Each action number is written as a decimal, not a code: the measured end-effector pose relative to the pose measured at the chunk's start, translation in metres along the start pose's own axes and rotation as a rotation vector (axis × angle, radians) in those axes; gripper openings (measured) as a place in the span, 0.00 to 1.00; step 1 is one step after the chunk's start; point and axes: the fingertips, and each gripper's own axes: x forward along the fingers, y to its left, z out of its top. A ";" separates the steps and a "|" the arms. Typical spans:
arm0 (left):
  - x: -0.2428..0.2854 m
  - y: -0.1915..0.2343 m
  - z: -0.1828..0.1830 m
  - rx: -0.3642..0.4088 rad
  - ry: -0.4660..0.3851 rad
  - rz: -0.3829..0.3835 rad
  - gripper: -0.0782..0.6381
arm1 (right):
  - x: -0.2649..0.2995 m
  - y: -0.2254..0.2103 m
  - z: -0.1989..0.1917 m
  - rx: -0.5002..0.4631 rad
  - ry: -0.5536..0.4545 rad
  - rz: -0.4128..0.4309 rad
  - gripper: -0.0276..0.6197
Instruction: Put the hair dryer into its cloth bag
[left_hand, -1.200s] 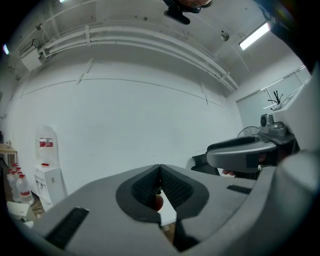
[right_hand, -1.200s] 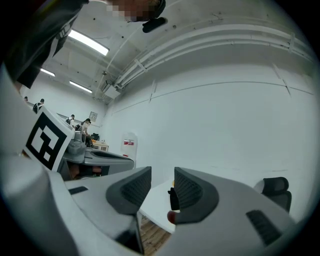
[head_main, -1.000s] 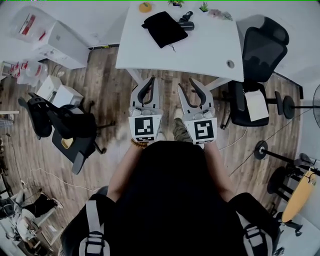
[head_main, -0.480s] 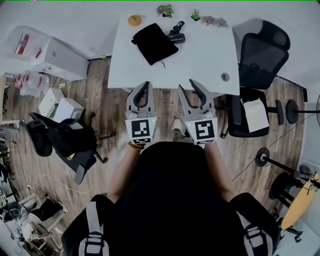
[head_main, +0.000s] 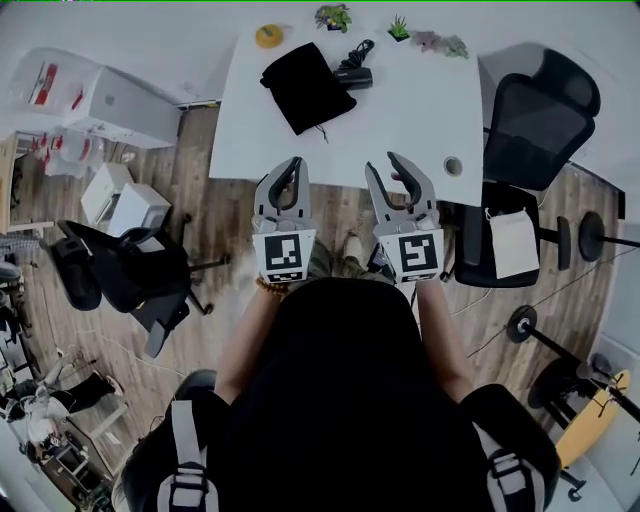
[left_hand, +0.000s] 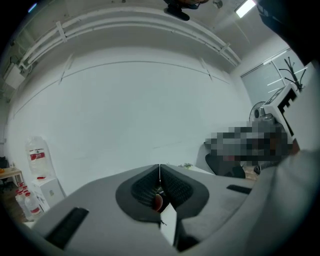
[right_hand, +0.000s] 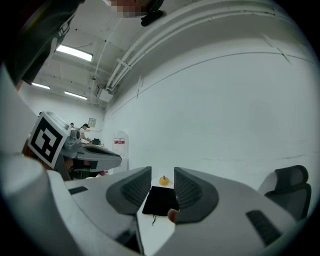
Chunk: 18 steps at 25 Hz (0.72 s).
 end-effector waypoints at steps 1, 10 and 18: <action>0.005 0.001 -0.002 0.003 0.007 0.001 0.14 | 0.003 -0.004 -0.003 0.015 0.014 -0.004 0.26; 0.070 0.021 -0.036 0.029 0.045 -0.048 0.14 | 0.051 -0.035 -0.017 -0.007 0.078 -0.035 0.26; 0.146 0.036 -0.092 0.062 0.140 -0.183 0.15 | 0.115 -0.064 -0.014 -0.041 0.127 -0.082 0.26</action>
